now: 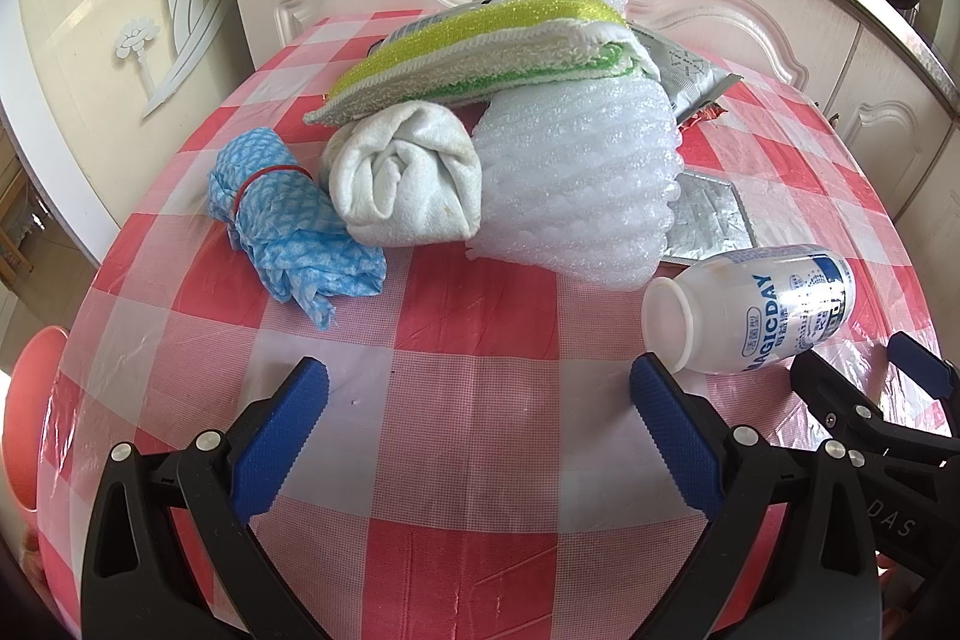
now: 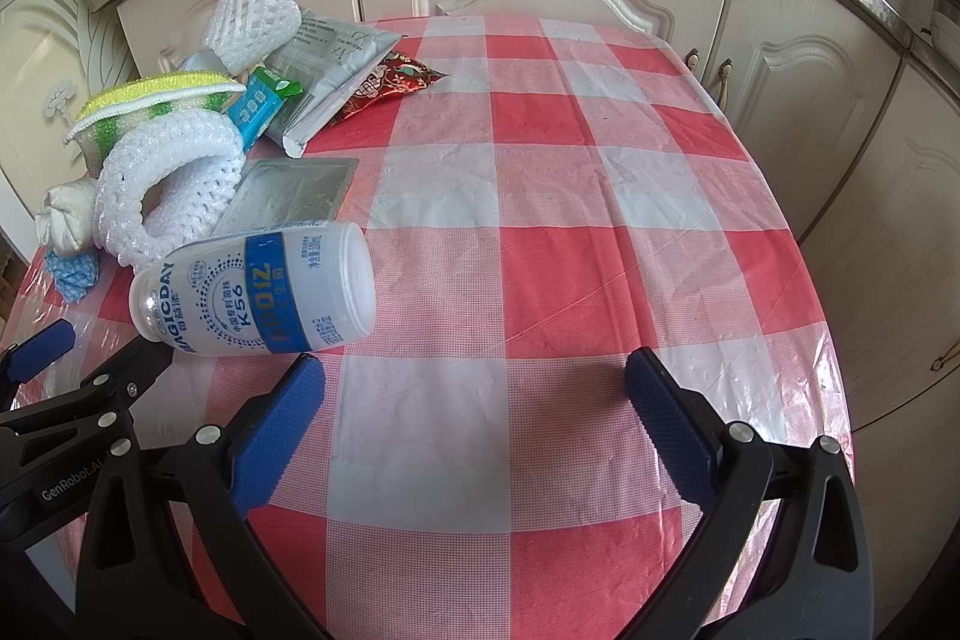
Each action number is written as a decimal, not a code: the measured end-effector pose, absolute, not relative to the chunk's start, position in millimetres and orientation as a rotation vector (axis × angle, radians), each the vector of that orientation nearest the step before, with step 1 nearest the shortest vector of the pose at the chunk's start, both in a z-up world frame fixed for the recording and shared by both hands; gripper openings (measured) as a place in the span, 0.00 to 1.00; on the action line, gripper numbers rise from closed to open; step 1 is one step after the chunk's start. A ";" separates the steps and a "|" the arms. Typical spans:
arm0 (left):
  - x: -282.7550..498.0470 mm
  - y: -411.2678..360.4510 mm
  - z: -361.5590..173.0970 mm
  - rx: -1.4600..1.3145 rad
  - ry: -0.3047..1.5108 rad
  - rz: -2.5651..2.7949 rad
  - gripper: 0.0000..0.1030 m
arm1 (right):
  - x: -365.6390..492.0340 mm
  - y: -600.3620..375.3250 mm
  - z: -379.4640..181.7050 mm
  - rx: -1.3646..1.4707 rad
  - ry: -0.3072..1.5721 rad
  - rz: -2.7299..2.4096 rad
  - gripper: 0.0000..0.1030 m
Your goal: Collect trash
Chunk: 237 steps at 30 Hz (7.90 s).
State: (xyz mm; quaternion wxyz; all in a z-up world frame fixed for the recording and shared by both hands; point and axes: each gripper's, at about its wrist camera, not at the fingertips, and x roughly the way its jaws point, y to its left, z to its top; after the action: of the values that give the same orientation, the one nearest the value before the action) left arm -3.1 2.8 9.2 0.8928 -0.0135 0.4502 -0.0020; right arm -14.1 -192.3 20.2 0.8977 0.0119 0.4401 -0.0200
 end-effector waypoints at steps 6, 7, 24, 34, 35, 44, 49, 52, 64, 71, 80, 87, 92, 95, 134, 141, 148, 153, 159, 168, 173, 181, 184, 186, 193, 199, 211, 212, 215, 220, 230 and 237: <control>-3.2 2.6 9.2 -0.028 0.934 -0.004 0.96 | -14.1 -192.7 20.2 0.025 0.912 -0.042 0.97; -3.2 2.3 9.2 -0.028 0.934 -0.004 0.96 | -14.0 -192.4 20.1 0.025 0.911 -0.042 0.97; -3.1 3.1 9.2 -0.028 0.934 -0.004 0.96 | -13.6 -192.6 19.7 0.024 0.912 -0.042 0.97; -3.0 3.2 9.3 -0.028 0.934 -0.004 0.96 | -13.4 -192.4 19.3 0.024 0.912 -0.042 0.97; -3.2 2.6 9.3 -0.028 0.934 -0.004 0.96 | -13.3 -192.3 19.2 0.024 0.912 -0.042 0.97; -3.2 2.5 9.3 -0.028 0.934 -0.004 0.96 | -13.2 -192.8 19.2 0.023 0.912 -0.047 0.97; -2.9 3.5 9.3 -0.028 0.934 -0.004 0.96 | -13.1 -192.7 19.1 0.023 0.912 -0.047 0.97; -3.1 2.9 9.2 -0.028 0.934 -0.004 0.96 | -13.1 -192.7 19.0 0.023 0.912 -0.047 0.97; -3.1 2.8 9.0 -0.028 0.934 -0.005 0.96 | -12.9 -192.7 18.7 0.022 0.912 -0.048 0.97; -3.3 2.2 9.0 -0.028 0.934 -0.005 0.96 | -12.7 -192.7 18.5 0.022 0.912 -0.048 0.97; -3.1 2.6 8.7 -0.028 0.933 -0.005 0.96 | -12.5 -192.5 18.1 0.022 0.912 -0.049 0.97; -3.0 2.9 8.7 -0.028 0.934 -0.005 0.96 | -12.4 -192.5 18.0 0.022 0.912 -0.049 0.97; -3.0 2.8 8.6 -0.028 0.933 -0.004 0.96 | -12.4 -192.5 17.9 0.022 0.912 -0.049 0.97; -3.1 2.4 8.5 -0.026 0.933 -0.004 0.96 | -12.3 -192.3 17.6 0.022 0.912 -0.049 0.97; -121.4 38.4 124.2 0.001 0.613 -0.092 0.95 | -140.4 -184.0 131.6 0.049 0.613 -0.066 0.97; -134.4 45.1 140.0 -0.002 0.564 -0.082 0.95 | -157.1 -173.4 155.3 0.021 0.544 -0.069 0.97; -146.5 54.7 153.8 -0.016 0.530 -0.071 0.95 | -174.5 -160.1 177.5 -0.006 0.472 -0.055 0.97; -157.0 61.5 163.5 -0.023 0.499 -0.064 0.95 | -185.0 -150.2 188.0 -0.030 0.431 -0.045 0.97; -167.6 69.5 172.9 -0.037 0.468 -0.052 0.95 | -196.2 -141.1 200.8 -0.052 0.385 -0.039 0.97; -174.4 77.6 178.0 -0.051 0.454 -0.042 0.95 | -205.3 -134.0 208.7 -0.067 0.355 -0.033 0.97; -175.5 78.1 177.9 -0.050 0.453 -0.040 0.95 | -206.8 -132.7 208.3 -0.067 0.354 -0.031 0.97; -172.9 79.7 174.8 -0.050 0.463 -0.036 0.95 | -206.1 -131.5 206.6 -0.068 0.363 -0.035 0.97; -171.6 79.6 172.7 -0.048 0.470 -0.034 0.95 | -204.6 -132.0 204.8 -0.068 0.368 -0.034 0.97; -171.0 78.8 171.7 -0.048 0.474 -0.033 0.95 | -203.5 -131.4 203.4 -0.071 0.373 -0.033 0.97; -167.4 78.5 167.5 -0.041 0.488 -0.031 0.95 | -199.1 -131.3 197.5 -0.079 0.393 -0.033 0.97; -164.1 77.8 163.8 -0.037 0.501 -0.027 0.95 | -196.4 -130.9 195.0 -0.084 0.400 -0.034 0.97; -159.5 76.7 157.0 -0.031 0.519 -0.008 0.95 | -188.4 -131.9 184.8 -0.081 0.439 -0.025 0.97; -159.7 76.6 156.6 -0.029 0.518 -0.005 0.95 | -187.6 -132.5 184.4 -0.078 0.441 -0.024 0.97; -159.2 77.1 156.2 -0.031 0.519 -0.007 0.95 | -186.0 -134.1 182.4 -0.069 0.446 -0.023 0.97; -153.8 80.6 150.8 -0.033 0.534 0.004 0.95 | -181.7 -135.3 178.6 -0.059 0.459 -0.019 0.97; -141.4 84.6 136.2 -0.035 0.571 0.019 0.95 | -169.2 -134.4 164.2 -0.048 0.506 0.001 0.97; -136.3 86.7 130.0 -0.038 0.586 0.027 0.95 | -164.4 -132.1 158.5 -0.054 0.522 0.007 0.97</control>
State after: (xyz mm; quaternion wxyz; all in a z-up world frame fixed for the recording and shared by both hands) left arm -136.3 86.7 130.0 0.9571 -0.0189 0.2887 0.0135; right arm -164.3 -132.1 158.5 0.9658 -0.0265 0.2579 0.0035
